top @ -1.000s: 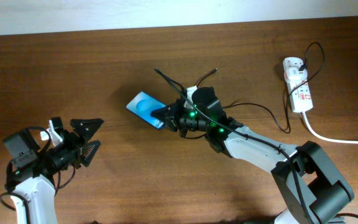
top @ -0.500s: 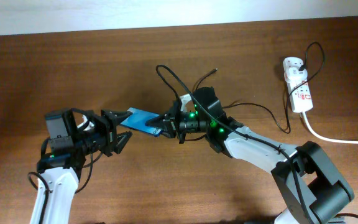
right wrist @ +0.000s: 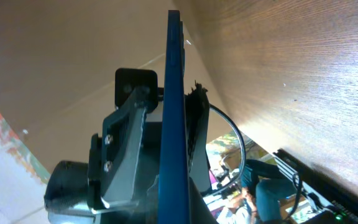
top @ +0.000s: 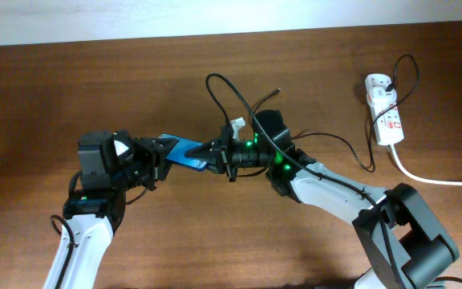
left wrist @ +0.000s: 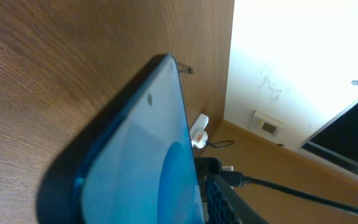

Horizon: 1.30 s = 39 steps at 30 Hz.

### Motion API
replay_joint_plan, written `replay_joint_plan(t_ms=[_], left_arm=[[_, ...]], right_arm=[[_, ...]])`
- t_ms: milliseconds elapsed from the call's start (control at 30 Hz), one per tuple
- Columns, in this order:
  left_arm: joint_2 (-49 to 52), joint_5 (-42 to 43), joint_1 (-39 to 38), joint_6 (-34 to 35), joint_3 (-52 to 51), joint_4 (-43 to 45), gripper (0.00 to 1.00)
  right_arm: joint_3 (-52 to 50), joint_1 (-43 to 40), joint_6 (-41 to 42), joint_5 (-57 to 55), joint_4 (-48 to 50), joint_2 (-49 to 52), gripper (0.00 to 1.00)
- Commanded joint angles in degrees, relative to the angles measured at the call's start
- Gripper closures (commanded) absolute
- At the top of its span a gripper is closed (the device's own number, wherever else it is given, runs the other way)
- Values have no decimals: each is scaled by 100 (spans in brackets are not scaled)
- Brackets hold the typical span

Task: Plug charger to phone and switch on socket
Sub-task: 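Regrasp the phone with the left gripper and release the right gripper, then move the right gripper to the black cable and grasp near its connector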

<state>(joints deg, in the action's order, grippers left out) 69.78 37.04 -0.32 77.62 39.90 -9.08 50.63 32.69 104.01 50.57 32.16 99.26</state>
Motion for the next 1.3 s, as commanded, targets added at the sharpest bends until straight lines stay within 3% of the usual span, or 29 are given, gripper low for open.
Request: replay_joint_plan(t_ms=[0, 67, 200, 300, 400, 500, 733, 767, 867, 933, 967, 1100, 1267], left_arm=[[-2, 2, -109, 129, 9, 94, 67], [-2, 61, -109, 212, 9, 92, 68], [-2, 369, -107, 520, 9, 94, 82], [-2, 369, -107, 529, 9, 92, 87], [-2, 367, -103, 529, 9, 92, 99], [-2, 343, -103, 529, 9, 92, 100], [31, -166, -103, 22, 9, 31, 100], [79, -284, -103, -116, 9, 48, 100], [444, -332, 17, -404, 11, 396, 100], [1049, 319, 400, -400, 33, 1010, 100], [1438, 774, 560, -400, 76, 1392, 100], [2852, 2273, 627, -400, 785, 2243, 100], [3126, 2492, 328, -1036, 1095, 2400, 100]], right_arm=[[81, 251, 216, -409, 24, -151, 96], [81, 378, 214, -702, 22, -151, 96], [81, 369, 144, -1016, 20, -151, 96], [81, 367, 127, -1012, 17, -151, 96], [81, 367, 129, -1010, 17, -151, 96], [81, 367, 127, -1010, 17, -151, 94], [81, 356, -608, -1025, -216, -151, 66], [81, 356, -929, -1147, -334, -151, 62], [81, 247, -2271, -1641, -455, -151, 33], [81, 26, -3674, -1976, -461, -151, 11], [81, -109, -4142, -2194, -612, -151, 6], [92, -785, -5366, -3095, -1344, -151, 2], [1255, -1735, -6520, -4551, -3550, 28, 2]])
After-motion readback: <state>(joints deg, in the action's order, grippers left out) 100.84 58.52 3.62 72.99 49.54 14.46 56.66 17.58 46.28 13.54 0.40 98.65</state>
